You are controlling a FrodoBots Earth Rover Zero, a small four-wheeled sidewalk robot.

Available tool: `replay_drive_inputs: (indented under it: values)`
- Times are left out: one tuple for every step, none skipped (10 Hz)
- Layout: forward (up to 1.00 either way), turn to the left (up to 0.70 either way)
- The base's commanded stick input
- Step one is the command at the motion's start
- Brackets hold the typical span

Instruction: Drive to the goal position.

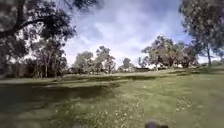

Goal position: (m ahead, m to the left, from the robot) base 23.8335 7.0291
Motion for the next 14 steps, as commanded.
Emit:
replay_drive_inputs:
  values:
    - [0.7, 0.03]
    - [0.7, 0.03]
    - [0.7, 0.03]
    - [0.7, 0.03]
    - [0.7, 0.03]
    - [0.7, 0.03]
    - [0.7, 0.03]
    - [0.7, 0.02]
    - [0.7, 0.02]
    - [0.7, 0.02]
    - [0.7, 0.16]
    - [0.7, 0.26]
    - [0.7, 0.21]
    - [0.7, 0.1]
